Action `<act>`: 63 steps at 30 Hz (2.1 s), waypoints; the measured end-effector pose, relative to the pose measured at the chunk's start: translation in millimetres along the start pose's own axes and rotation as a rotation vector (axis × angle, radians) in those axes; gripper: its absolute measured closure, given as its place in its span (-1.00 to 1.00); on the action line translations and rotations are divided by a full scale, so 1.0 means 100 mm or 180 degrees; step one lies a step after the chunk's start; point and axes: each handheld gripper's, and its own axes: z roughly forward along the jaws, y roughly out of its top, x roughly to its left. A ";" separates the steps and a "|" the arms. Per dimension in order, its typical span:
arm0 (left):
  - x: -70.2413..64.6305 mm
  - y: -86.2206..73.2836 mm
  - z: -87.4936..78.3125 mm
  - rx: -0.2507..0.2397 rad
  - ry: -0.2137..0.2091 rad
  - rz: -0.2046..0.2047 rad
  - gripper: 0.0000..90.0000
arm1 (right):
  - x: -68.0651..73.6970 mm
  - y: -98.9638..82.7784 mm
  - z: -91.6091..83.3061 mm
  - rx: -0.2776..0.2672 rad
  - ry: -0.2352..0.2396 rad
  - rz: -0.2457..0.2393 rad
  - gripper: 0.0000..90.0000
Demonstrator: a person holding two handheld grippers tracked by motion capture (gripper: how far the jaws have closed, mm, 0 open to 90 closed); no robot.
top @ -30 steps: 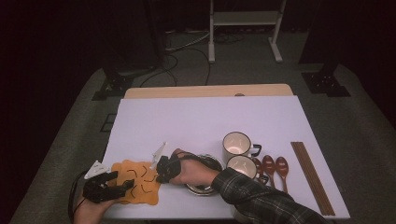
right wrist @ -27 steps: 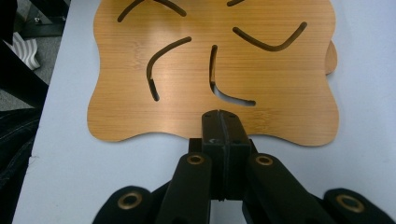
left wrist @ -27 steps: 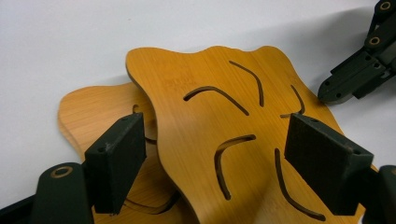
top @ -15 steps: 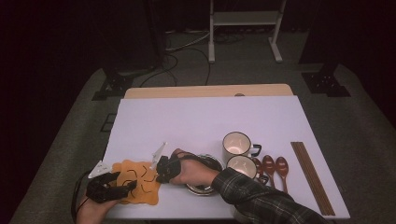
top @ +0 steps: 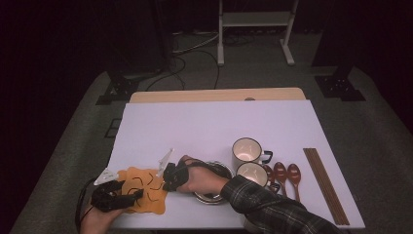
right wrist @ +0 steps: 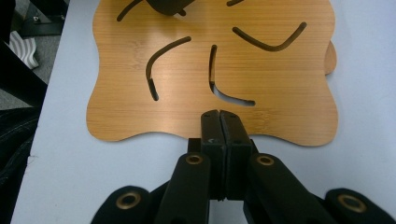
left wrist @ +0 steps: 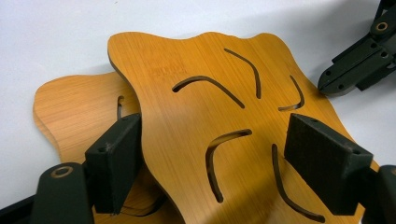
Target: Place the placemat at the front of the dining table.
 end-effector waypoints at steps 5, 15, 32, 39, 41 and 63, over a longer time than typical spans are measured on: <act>-0.03 0.02 0.00 0.0035 0.0054 0.0014 -0.55 | 0.00 0.00 0.00 0.0018 -0.0016 -0.0012 0.93; -0.04 0.05 -0.04 -0.0041 0.0007 -0.0045 -0.56 | 0.00 0.00 0.00 0.0038 -0.0058 -0.0022 0.83; -0.08 0.10 -0.10 -0.0168 -0.0087 -0.0136 -0.57 | 0.00 0.01 0.00 0.0053 -0.0074 -0.0055 0.77; -0.10 0.12 -0.10 -0.0167 -0.0125 -0.0148 -0.58 | 0.00 0.01 0.00 0.0055 -0.0077 -0.0056 0.76; -0.11 0.12 -0.10 -0.0154 -0.0133 -0.0164 -0.58 | 0.00 0.01 0.00 0.0057 -0.0077 -0.0056 0.74; -0.11 0.17 -0.16 -0.0128 -0.0048 -0.0193 -0.25 | -0.02 0.01 -0.09 -0.0007 -0.0074 -0.0031 0.43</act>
